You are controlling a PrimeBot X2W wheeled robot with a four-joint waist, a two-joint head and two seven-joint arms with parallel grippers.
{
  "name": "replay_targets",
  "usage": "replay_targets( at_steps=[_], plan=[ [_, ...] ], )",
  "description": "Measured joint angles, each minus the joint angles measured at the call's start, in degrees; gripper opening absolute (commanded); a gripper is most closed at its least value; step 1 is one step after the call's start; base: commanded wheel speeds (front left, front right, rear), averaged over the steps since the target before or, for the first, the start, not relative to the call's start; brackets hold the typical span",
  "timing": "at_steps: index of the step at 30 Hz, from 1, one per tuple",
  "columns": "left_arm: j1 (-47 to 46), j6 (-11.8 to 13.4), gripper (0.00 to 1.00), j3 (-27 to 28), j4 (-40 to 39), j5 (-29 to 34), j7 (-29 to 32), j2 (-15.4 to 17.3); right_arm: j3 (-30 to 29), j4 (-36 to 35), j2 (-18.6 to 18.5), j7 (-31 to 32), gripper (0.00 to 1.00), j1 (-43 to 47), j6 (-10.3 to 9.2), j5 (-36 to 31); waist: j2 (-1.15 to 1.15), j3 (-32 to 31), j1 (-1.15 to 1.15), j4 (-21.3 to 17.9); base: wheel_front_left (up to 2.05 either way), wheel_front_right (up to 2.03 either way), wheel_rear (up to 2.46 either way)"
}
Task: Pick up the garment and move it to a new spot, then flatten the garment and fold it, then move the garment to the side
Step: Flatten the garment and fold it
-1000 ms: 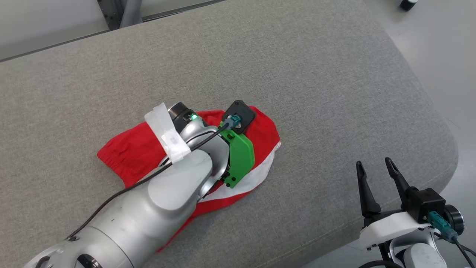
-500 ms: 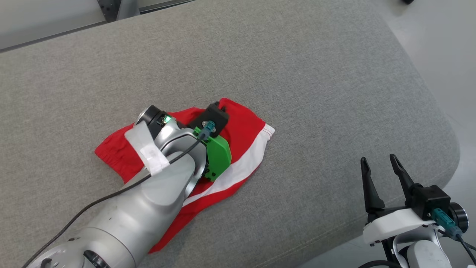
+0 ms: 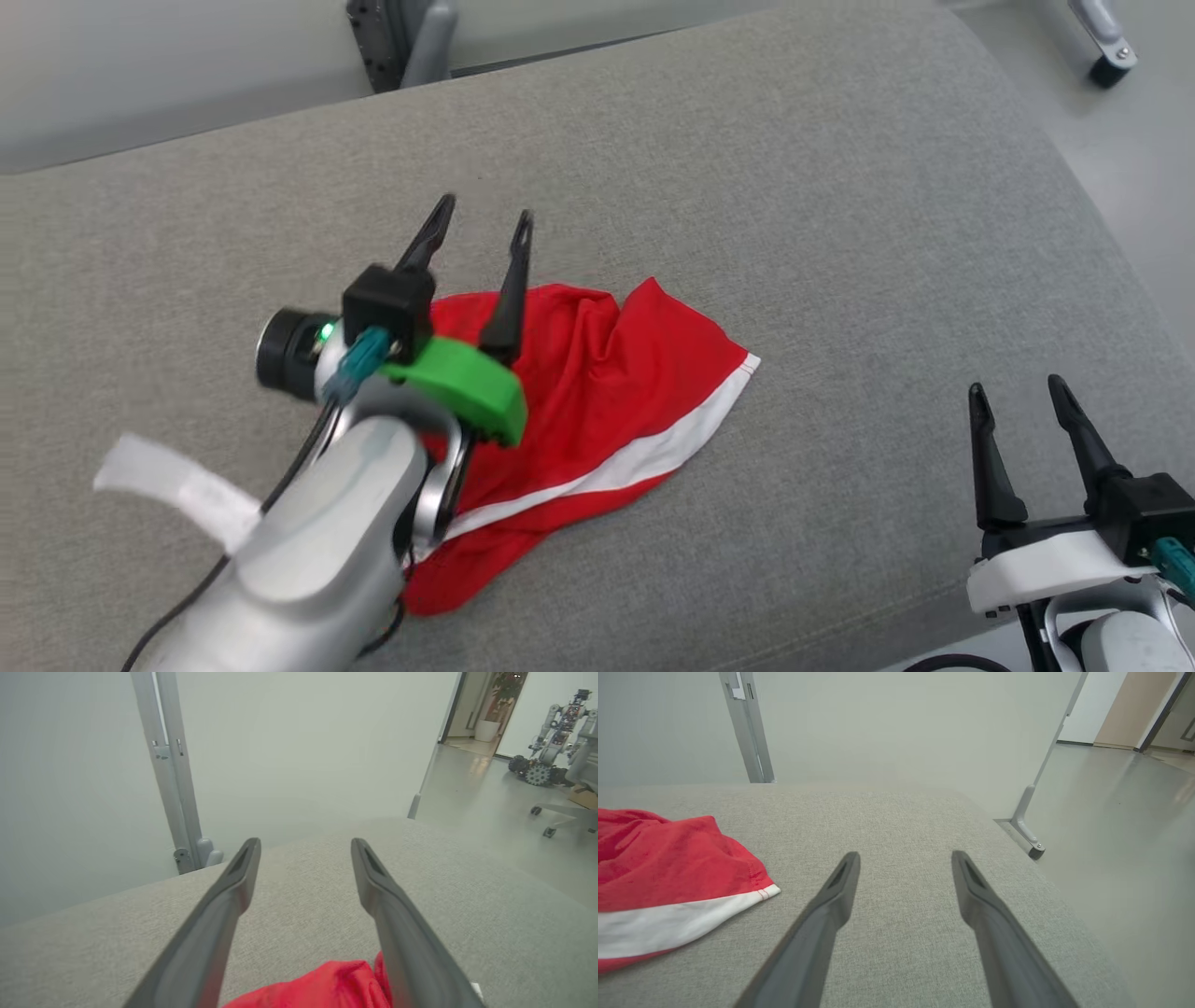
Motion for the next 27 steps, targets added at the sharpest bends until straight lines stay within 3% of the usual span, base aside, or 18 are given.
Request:
replay_targets(
  at_steps=[7,9,12,16,20,27],
  plan=[
    [19.18,5.86,1.0,5.36,-15.91,0.23,-0.07,9.4,-1.29,-2.04,-2.05,0.0,1.0,2.15,0.0,-0.31,0.0,-3.61,0.0,4.01,0.0,0.0,0.0],
    [23.86,7.2,1.0,6.65,-17.81,2.99,-0.08,11.41,-1.74,-1.93,-2.54,0.0,1.0,2.98,0.0,-0.31,0.0,-4.48,0.0,5.33,0.0,0.0,0.0],
    [31.01,7.78,1.0,9.88,-19.86,4.16,-0.08,11.32,-2.09,-1.4,-3.0,0.0,1.0,4.04,0.0,-0.32,-0.01,-5.59,0.0,7.3,0.0,0.0,0.0],
    [37.69,6.28,1.0,12.77,-21.63,10.73,-0.09,10.65,-2.44,0.35,-3.24,-0.01,1.0,5.37,0.0,-0.47,-0.01,-6.61,0.0,9.91,0.0,0.0,0.0],
    [42.57,4.03,1.0,16.24,-21.62,13.17,-0.09,8.53,-2.69,1.56,-3.13,0.0,1.0,6.32,0.0,-0.47,-0.01,-7.19,0.0,11.73,0.0,0.0,0.0],
    [49.96,-3.97,1.0,27.2,-20.38,17.25,-0.09,3.26,-1.27,3.7,-1.94,-0.01,1.0,7.4,0.0,-0.46,-0.01,-8.84,0.0,14.58,0.0,0.0,0.0]
  ],
)
